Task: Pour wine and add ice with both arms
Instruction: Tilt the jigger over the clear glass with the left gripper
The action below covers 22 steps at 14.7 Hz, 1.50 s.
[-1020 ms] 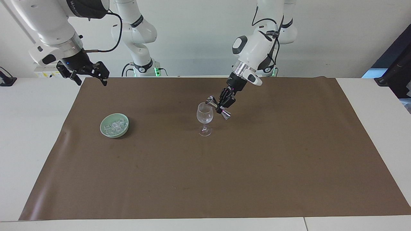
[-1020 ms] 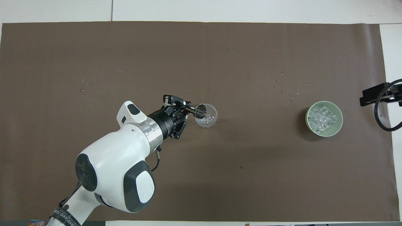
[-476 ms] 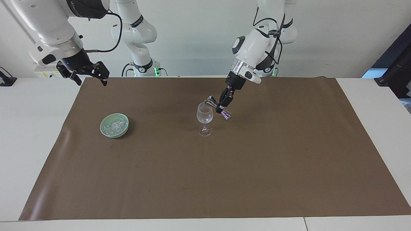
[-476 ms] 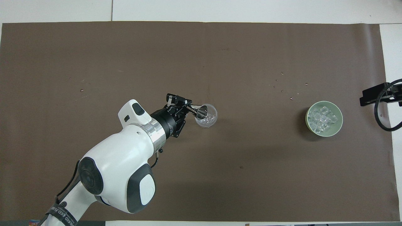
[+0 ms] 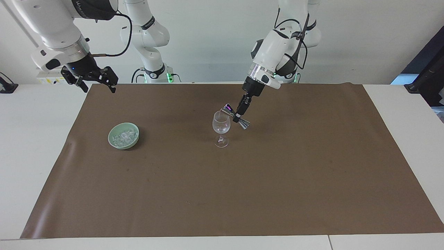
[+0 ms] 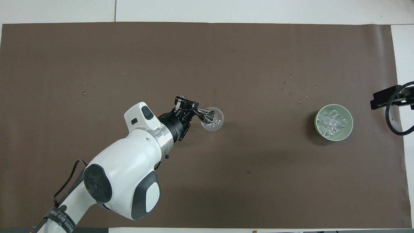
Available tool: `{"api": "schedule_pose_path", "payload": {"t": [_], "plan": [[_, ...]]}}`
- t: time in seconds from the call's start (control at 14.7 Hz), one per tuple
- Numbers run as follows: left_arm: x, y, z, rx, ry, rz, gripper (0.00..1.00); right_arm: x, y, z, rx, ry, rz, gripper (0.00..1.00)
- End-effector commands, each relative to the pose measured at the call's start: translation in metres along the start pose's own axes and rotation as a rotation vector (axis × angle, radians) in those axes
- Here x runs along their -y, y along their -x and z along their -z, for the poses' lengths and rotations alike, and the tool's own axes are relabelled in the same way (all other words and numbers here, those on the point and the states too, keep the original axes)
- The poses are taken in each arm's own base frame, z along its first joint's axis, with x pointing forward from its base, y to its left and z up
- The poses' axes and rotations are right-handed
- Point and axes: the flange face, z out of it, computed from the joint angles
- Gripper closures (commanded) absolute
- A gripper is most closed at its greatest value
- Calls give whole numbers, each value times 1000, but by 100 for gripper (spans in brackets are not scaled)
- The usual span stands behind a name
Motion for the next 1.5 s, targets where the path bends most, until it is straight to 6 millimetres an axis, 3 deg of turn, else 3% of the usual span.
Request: {"api": "schedule_pose_path", "payload": {"t": [0.0,0.2,0.34,0.75,1.43], "plan": [[-5,-2,2,-19,18,-47,100,-3,4,0,-7,-6,7,0],[-11,1,0,-23,22,-95,100,-3,4,0,-8,-6,7,0],[-27,-7,-1,-39,34,-138,100,-3,4,0,-8,-6,7,0],[-28,-10,-1,-69,22,-217,100,-3,4,0,-7,-6,7,0],[-38,10,-1,-129,-44,-466,100,-6,4,-1,-5,-7,0,0]]}}
